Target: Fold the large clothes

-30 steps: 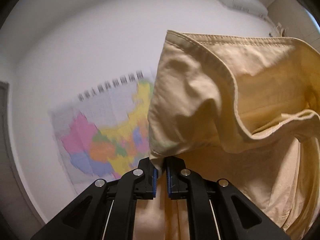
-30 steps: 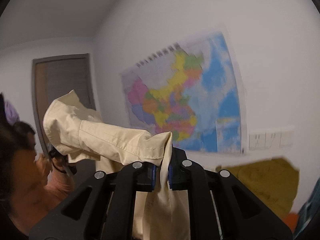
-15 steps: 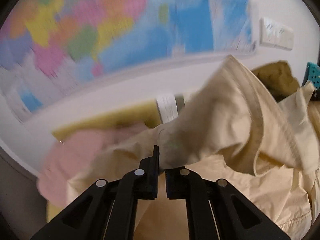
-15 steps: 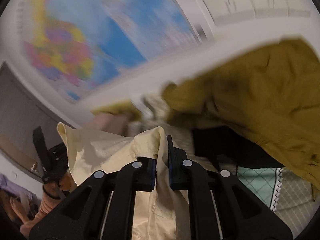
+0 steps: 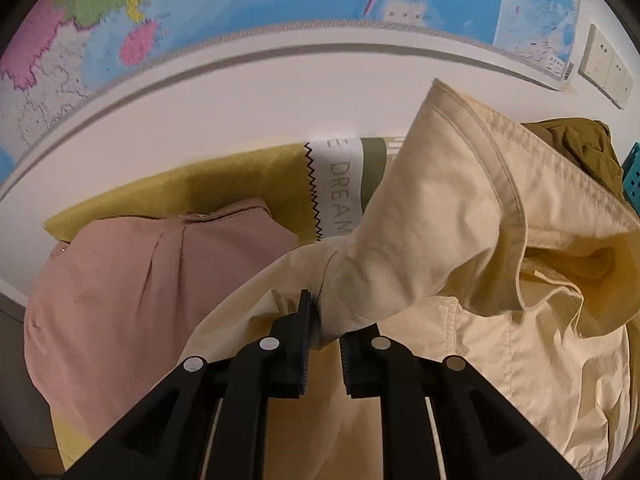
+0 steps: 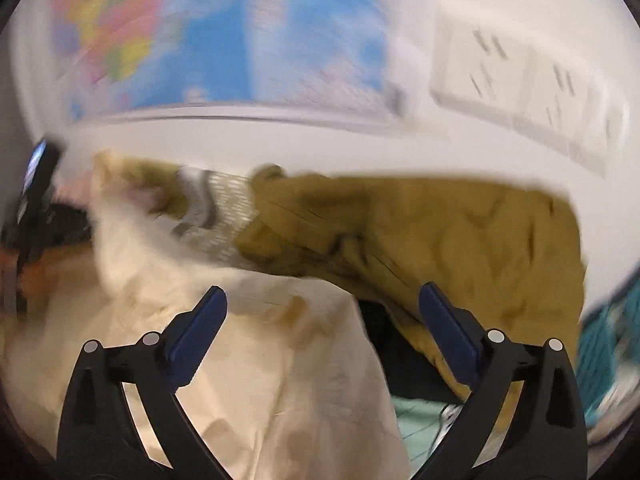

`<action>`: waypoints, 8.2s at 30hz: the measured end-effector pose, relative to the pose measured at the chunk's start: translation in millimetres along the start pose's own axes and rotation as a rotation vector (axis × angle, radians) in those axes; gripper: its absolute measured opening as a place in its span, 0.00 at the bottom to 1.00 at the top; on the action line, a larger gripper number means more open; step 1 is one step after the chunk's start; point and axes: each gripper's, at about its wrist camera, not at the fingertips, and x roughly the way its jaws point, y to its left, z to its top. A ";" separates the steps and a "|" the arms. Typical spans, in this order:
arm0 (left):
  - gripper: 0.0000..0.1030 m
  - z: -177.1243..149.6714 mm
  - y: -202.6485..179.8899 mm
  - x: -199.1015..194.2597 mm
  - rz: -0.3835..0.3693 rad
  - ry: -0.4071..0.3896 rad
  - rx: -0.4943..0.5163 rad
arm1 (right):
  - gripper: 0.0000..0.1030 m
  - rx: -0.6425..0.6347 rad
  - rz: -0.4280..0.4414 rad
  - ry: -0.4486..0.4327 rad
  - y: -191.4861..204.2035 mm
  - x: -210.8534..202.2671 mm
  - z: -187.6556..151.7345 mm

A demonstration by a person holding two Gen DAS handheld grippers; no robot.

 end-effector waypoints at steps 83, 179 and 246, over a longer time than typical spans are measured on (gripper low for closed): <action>0.08 -263.6 85.5 -161.6 -0.063 -0.182 -0.034 | 0.66 0.569 -0.030 -0.068 -56.4 -156.9 -208.2; 0.40 -73.5 -75.9 -7.7 0.084 -0.020 0.494 | 0.00 0.072 0.045 0.024 59.0 73.1 11.0; 0.63 -367.1 -50.9 -118.5 -0.317 -0.117 0.504 | 0.12 0.629 0.471 -0.058 -20.6 -109.3 -274.4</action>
